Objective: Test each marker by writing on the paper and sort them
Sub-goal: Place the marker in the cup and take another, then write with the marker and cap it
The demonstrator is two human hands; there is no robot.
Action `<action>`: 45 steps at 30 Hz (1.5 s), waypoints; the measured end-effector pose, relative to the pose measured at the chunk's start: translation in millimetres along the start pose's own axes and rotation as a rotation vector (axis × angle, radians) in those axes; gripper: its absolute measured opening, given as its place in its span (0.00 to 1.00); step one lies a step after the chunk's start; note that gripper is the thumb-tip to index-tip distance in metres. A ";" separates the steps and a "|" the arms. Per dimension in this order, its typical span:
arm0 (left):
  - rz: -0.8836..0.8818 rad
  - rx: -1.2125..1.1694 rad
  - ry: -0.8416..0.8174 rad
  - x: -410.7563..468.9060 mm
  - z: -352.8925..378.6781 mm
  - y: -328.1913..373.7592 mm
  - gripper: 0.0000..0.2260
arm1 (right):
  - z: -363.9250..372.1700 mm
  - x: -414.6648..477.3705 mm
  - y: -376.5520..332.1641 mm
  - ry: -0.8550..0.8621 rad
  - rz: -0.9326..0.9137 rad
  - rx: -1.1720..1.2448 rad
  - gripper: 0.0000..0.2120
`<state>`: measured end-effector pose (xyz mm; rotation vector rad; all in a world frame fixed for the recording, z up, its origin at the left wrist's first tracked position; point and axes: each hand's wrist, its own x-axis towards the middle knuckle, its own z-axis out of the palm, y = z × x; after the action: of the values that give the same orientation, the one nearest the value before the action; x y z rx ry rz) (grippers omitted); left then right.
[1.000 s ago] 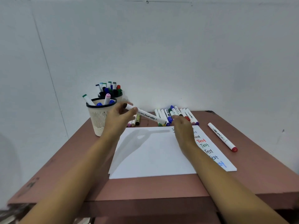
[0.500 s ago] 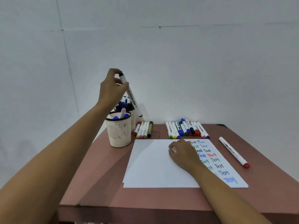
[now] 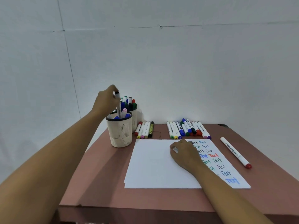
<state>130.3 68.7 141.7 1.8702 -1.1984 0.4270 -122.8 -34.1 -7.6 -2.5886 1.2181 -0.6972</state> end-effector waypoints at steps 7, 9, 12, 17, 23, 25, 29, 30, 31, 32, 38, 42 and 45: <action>-0.031 0.173 -0.234 -0.4 3.4 -4.2 0.16 | 0.9 0.6 0.3 0.010 0.007 0.013 0.13; -0.005 0.146 -0.227 -0.8 -0.3 -0.8 0.16 | 0.8 0.7 0.1 0.011 0.005 0.009 0.13; 0.057 0.089 -0.155 -4.2 -2.1 6.6 0.16 | 0.5 0.3 0.2 0.010 0.007 0.011 0.13; 0.345 -0.016 0.084 -34.1 8.9 32.4 0.11 | -0.3 0.6 -0.1 0.006 0.009 0.014 0.13; 0.313 0.044 -0.357 -95.7 74.6 28.4 0.14 | -0.4 0.5 -0.4 0.016 0.001 0.013 0.13; 0.211 0.173 -0.582 -108.8 91.7 14.8 0.17 | -0.4 0.0 -1.4 0.018 -0.016 -0.011 0.13; 0.106 0.196 -0.728 -122.2 102.8 1.7 0.18 | -0.9 0.8 -3.6 -0.020 -0.048 -0.115 0.14; 0.104 0.191 -0.721 -123.0 103.3 1.1 0.18 | -2.6 1.2 -4.8 -0.043 -0.053 -0.151 0.14; 0.112 0.194 -0.714 -123.0 104.1 0.5 0.18 | -5.2 2.4 -6.2 -0.060 -0.062 -0.185 0.14; 0.122 0.197 -0.710 -123.1 105.5 -0.5 0.18 | -7.5 5.0 -8.2 -0.078 -0.065 -0.210 0.13; 0.147 0.175 -0.684 -122.2 111.3 -8.6 0.15 | -13.7 44.6 -32.6 -0.087 -0.054 -0.093 0.10; 0.149 0.158 -0.644 -122.4 113.2 -9.9 0.14 | -5.8 74.2 -56.1 -0.162 -0.103 0.014 0.11; 0.142 0.155 -0.642 -122.1 113.7 -9.2 0.16 | 7.4 97.5 -62.1 -0.213 -0.106 -0.006 0.12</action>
<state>62.0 49.1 -9.5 2.1415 -1.7652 -0.0236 -23.6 -69.2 41.0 -2.6659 1.0269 -0.4218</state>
